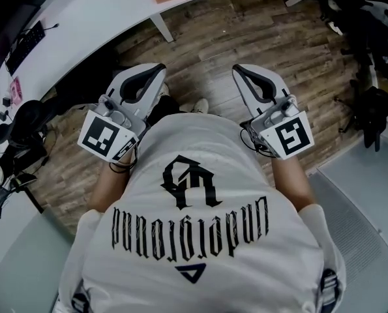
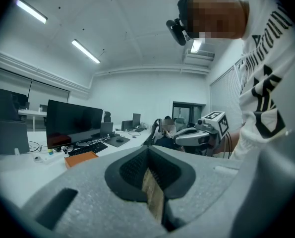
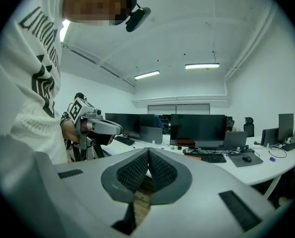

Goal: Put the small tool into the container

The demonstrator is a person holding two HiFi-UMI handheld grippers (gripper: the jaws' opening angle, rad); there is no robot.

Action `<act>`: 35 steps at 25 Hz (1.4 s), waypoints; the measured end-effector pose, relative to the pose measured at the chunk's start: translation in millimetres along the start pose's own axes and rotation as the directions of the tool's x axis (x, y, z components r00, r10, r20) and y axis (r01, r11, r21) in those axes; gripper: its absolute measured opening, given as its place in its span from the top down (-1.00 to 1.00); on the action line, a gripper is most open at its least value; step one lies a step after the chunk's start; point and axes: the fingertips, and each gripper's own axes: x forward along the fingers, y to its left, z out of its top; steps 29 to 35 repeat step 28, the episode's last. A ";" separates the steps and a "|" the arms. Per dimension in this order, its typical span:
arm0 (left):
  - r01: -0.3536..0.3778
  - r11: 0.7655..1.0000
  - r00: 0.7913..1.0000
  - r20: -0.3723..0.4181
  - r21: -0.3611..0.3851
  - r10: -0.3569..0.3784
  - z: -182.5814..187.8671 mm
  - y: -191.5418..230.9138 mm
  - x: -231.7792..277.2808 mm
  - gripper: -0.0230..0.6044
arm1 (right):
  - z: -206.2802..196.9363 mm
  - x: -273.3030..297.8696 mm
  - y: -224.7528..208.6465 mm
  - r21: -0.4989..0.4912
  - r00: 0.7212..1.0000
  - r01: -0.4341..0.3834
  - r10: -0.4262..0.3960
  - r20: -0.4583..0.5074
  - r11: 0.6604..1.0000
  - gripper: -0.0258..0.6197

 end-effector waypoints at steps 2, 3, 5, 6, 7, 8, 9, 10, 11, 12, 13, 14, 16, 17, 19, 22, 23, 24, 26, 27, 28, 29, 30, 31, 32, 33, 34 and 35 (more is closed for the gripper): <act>-0.008 1.000 1.000 0.002 -0.005 0.008 -3.9 -10.5 2.3 0.88 | -3.4 -10.6 0.7 -0.009 1.000 -0.006 0.006 0.004 1.000 0.87; -0.009 1.000 1.000 0.002 -0.009 0.009 -5.9 -15.1 3.5 0.88 | -5.2 -15.1 1.6 -0.012 1.000 -0.010 0.010 0.003 1.000 0.87; -0.007 1.000 1.000 0.000 -0.015 0.007 -8.7 -23.2 5.9 0.88 | -8.8 -23.5 3.0 -0.007 1.000 -0.014 0.014 -0.003 1.000 0.87; -0.007 1.000 1.000 0.000 -0.015 0.007 -9.2 -26.0 6.9 0.88 | -10.0 -26.8 3.2 -0.002 1.000 -0.015 0.015 -0.006 1.000 0.88; -0.009 1.000 1.000 0.001 -0.015 0.009 -9.2 -27.9 7.4 0.88 | -10.5 -29.0 3.2 0.002 1.000 -0.015 0.015 -0.006 1.000 0.88; -0.011 1.000 1.000 0.002 -0.014 0.011 -9.1 -29.1 7.4 0.88 | -10.1 -30.2 3.0 0.007 1.000 -0.014 0.014 -0.004 1.000 0.88; -0.015 1.000 1.000 0.002 -0.013 0.015 -8.8 -29.9 7.3 0.88 | -8.8 -31.0 2.6 0.012 1.000 -0.013 0.013 0.000 1.000 0.88; -0.018 1.000 1.000 0.002 -0.012 0.018 -8.5 -31.0 7.2 0.88 | -6.8 -31.8 2.1 0.016 1.000 -0.011 0.011 0.007 1.000 0.88; -0.022 1.000 1.000 0.002 -0.011 0.022 -8.3 -32.6 7.1 0.88 | -5.2 -33.0 1.6 0.018 1.000 -0.010 0.010 0.012 1.000 0.88; -0.024 1.000 1.000 0.002 -0.010 0.025 -8.3 -34.7 7.0 0.88 | -4.5 -34.6 1.2 0.018 1.000 -0.010 0.010 0.015 1.000 0.88; -0.027 1.000 1.000 0.002 -0.009 0.027 -8.4 -36.7 6.9 0.88 | -4.6 -36.3 1.0 0.017 1.000 -0.012 0.011 0.016 1.000 0.88; -0.029 1.000 1.000 0.002 -0.009 0.029 -8.5 -38.2 6.8 0.88 | -5.5 -37.6 1.0 0.013 1.000 -0.015 0.014 0.015 1.000 0.88; -0.033 0.999 0.999 0.002 -0.011 0.033 -8.7 -39.4 6.8 0.88 | -7.4 -39.3 1.1 0.003 1.000 -0.025 0.025 0.013 1.000 0.88; -0.034 0.999 0.999 0.003 -0.011 0.034 -8.7 -39.6 6.8 0.88 | -8.0 -39.7 1.2 -0.001 1.000 -0.029 0.029 0.013 1.000 0.88; -0.034 0.999 0.999 0.004 -0.010 0.034 -9.0 -40.1 6.8 0.88 | -8.2 -40.2 1.3 -0.005 0.999 -0.030 0.030 0.014 1.000 0.88; -0.031 1.000 1.000 0.004 -0.007 0.031 -9.0 -41.8 7.0 0.88 | -7.9 -41.3 1.4 -0.007 0.999 -0.028 0.028 0.018 1.000 0.88; -0.029 1.000 1.000 0.005 -0.006 0.030 -8.4 -42.4 7.4 0.88 | -7.7 -41.6 1.3 -0.008 0.999 -0.028 0.028 0.018 1.000 0.88; -0.028 1.000 1.000 0.005 -0.004 0.028 -7.8 -42.8 7.9 0.88 | -7.5 -41.8 1.0 -0.009 0.999 -0.028 0.028 0.018 1.000 0.88; -0.026 1.000 1.000 0.005 -0.003 0.026 -7.1 -43.2 8.4 0.88 | -7.0 -41.7 0.6 -0.009 0.999 -0.029 0.029 0.018 1.000 0.88; -0.025 1.000 1.000 0.005 -0.003 0.025 -7.1 -43.3 8.6 0.88 | -6.8 -41.6 0.5 -0.009 0.999 -0.029 0.029 0.019 1.000 0.88; -0.024 1.000 1.000 0.005 -0.003 0.024 -7.0 -43.4 8.8 0.88 | -6.6 -41.4 0.4 -0.009 0.999 -0.030 0.030 0.019 1.000 0.88; -0.024 1.000 1.000 0.005 -0.003 0.024 -7.0 -43.4 8.8 0.88 | -6.6 -41.4 0.4 -0.009 0.999 -0.030 0.030 0.019 1.000 0.88; -0.024 1.000 1.000 0.005 -0.003 0.024 -7.0 -43.4 8.8 0.88 | -6.6 -41.4 0.4 -0.009 0.999 -0.030 0.030 0.019 1.000 0.88; -0.024 1.000 1.000 0.005 -0.003 0.024 -7.0 -43.4 8.8 0.88 | -6.6 -41.4 0.4 -0.009 0.999 -0.030 0.030 0.019 1.000 0.88; -0.024 1.000 1.000 0.005 -0.003 0.024 -7.0 -43.4 8.8 0.88 | -6.6 -41.4 0.4 -0.009 0.999 -0.030 0.030 0.019 1.000 0.88; -0.024 1.000 1.000 0.005 -0.003 0.024 -7.0 -43.4 8.8 0.88 | -6.6 -41.4 0.4 -0.009 0.999 -0.030 0.030 0.019 1.000 0.88; -0.024 1.000 1.000 0.005 -0.003 0.024 -7.0 -43.4 8.8 0.88 | -6.6 -41.4 0.4 -0.009 0.999 -0.030 0.030 0.019 1.000 0.88; -0.024 1.000 1.000 0.005 -0.003 0.024 -7.0 -43.4 8.8 0.88 | -6.6 -41.4 0.4 -0.009 0.999 -0.030 0.030 0.019 1.000 0.88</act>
